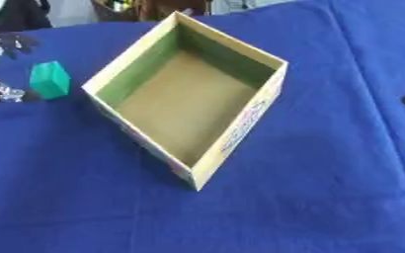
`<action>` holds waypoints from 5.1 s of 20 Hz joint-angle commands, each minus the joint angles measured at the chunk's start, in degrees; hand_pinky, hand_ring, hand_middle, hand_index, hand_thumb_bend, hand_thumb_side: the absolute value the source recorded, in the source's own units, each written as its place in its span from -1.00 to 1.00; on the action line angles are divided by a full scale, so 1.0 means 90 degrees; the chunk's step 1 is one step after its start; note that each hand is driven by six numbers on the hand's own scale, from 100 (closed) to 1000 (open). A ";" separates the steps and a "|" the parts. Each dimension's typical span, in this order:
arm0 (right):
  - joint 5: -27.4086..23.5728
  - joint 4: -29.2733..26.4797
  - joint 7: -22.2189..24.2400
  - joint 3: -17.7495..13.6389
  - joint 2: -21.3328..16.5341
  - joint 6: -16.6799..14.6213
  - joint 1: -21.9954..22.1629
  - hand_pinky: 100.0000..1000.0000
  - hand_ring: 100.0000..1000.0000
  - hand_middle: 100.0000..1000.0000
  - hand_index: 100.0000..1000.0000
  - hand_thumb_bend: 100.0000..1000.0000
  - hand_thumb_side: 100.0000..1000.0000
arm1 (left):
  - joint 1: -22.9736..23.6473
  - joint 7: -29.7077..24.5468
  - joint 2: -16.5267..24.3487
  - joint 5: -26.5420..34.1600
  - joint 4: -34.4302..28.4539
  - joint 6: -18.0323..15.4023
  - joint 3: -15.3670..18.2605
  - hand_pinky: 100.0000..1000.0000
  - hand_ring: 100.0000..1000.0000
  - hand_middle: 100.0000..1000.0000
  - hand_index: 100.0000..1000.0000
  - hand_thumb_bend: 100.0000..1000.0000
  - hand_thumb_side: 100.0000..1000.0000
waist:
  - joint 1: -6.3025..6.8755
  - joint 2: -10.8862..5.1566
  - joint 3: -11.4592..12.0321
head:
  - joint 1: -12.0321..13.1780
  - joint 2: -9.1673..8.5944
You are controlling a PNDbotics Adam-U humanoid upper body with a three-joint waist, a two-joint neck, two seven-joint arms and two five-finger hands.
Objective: Pick up objects on the table and place them in the box.
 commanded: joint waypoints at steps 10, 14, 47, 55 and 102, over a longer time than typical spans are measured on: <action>0.0175 -0.0122 0.0082 0.0031 0.0057 0.0004 -0.0088 0.78 0.81 0.41 0.64 -1.00 0.55 | -0.0110 0.0306 0.0302 -0.0159 0.0033 0.0018 0.0225 0.49 0.71 0.80 1.00 0.52 0.52 | 0.0056 0.0063 -0.0097 | 0.0163 -0.0284; 0.0219 -0.0122 0.0037 0.0020 0.0075 0.0019 -0.0106 0.78 0.81 0.41 0.64 -1.00 0.55 | -0.0125 0.0178 0.0281 -0.0085 0.0074 -0.0039 0.0219 0.48 0.70 0.78 0.97 0.53 0.50 | 0.0076 0.0111 -0.0120 | 0.0195 -0.0314; 0.0429 -0.0122 0.0019 0.0021 0.0218 0.0138 -0.0149 0.81 0.82 0.40 0.64 -1.00 0.53 | -0.0040 0.0684 0.0250 -0.0123 0.0231 0.0040 0.0306 0.09 0.19 -0.04 0.31 -0.50 0.46 | 0.0177 0.0351 -0.0204 | 0.0270 -0.0448; 0.0399 -0.0122 -0.0037 0.0000 0.0197 0.0188 -0.0094 0.81 0.82 0.40 0.64 -1.00 0.53 | -0.0018 0.1046 0.0319 0.0130 0.0064 0.0121 0.0284 -0.08 0.03 -0.13 0.20 -1.00 0.58 | 0.0146 0.0224 -0.0153 | 0.0254 -0.0345; -0.0658 -0.0122 -0.0341 -0.0076 -0.0067 0.0294 -0.0145 0.80 0.80 0.41 0.64 -1.00 0.52 | -0.0697 -0.0039 -0.2171 0.0440 -0.2161 0.0920 -0.0614 -0.22 -0.13 -0.18 0.07 -1.00 0.27 | -0.0155 -0.0724 -0.0116 | 0.0108 0.0179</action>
